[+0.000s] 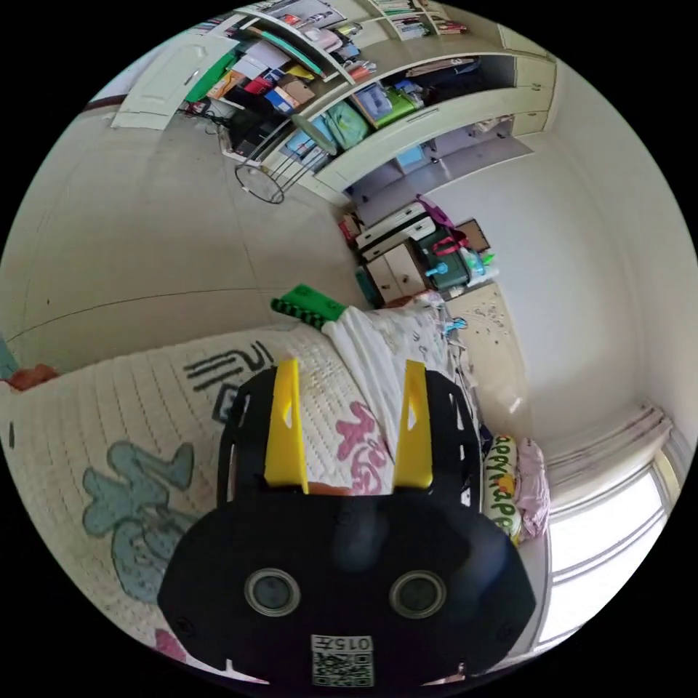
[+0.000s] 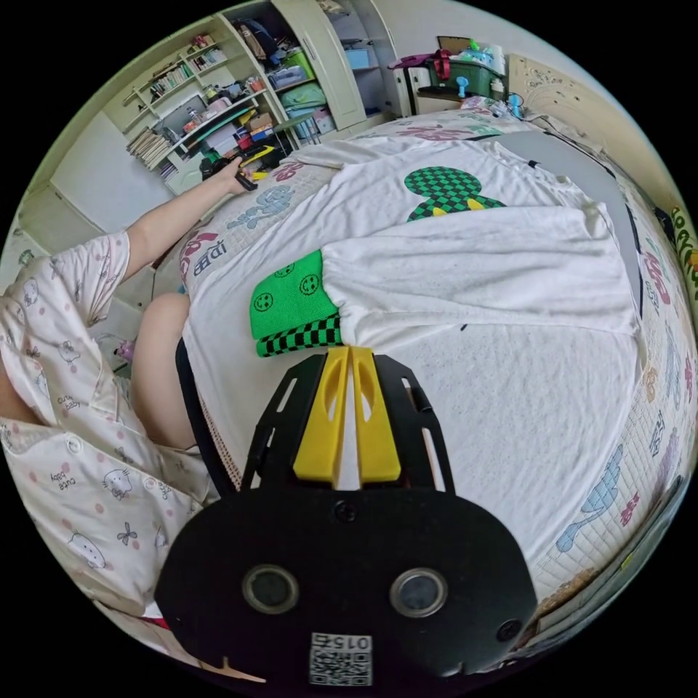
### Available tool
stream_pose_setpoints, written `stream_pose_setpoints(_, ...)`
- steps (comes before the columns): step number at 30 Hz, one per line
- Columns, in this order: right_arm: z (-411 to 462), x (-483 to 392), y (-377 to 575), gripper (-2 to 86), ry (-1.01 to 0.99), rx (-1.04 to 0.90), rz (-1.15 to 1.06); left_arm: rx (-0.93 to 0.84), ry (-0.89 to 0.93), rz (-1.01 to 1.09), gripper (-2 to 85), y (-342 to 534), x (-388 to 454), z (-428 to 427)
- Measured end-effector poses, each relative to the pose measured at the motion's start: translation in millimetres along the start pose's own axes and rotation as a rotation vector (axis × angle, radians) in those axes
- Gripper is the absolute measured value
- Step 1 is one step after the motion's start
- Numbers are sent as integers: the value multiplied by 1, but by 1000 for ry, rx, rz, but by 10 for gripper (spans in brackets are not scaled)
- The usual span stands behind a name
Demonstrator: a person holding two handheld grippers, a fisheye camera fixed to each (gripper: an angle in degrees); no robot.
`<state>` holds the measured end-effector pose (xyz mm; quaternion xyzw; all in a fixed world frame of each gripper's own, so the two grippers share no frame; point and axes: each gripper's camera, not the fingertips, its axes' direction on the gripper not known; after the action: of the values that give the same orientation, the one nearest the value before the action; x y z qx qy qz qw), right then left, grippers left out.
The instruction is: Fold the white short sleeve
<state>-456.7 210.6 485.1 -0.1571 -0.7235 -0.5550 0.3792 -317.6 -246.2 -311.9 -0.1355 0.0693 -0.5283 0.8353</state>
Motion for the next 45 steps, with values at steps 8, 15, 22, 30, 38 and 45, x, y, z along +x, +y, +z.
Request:
stream_pose_setpoints(8, -15, -15, -46, -1, 48, -50, 16, -2, -54, -59, 77, -34, -42, 75)
stream_pose_setpoints(15, -45, -15, -69, 4, 60, -23, 72, 201, 107, 467, -1, 55, 15, 6)
stream_pose_setpoints(22, -110, -30, -70, 64, 62, 7, 133, -109, 590, 1319, 1, 358, 120, -100)
stream_pose_setpoints(30, -242, 16, -29, 118, -234, 287, 382, -653, 431, 1503, 2, 603, -2, -67)
stream_pose_setpoints(38, -274, 91, -14, 154, -494, 464, 669, -554, 664, 1421, 4, 563, -128, -75)
stream_pose_setpoints(45, -256, 132, -23, 180, -897, 552, 828, -551, 735, 1467, 6, 536, -203, -55)
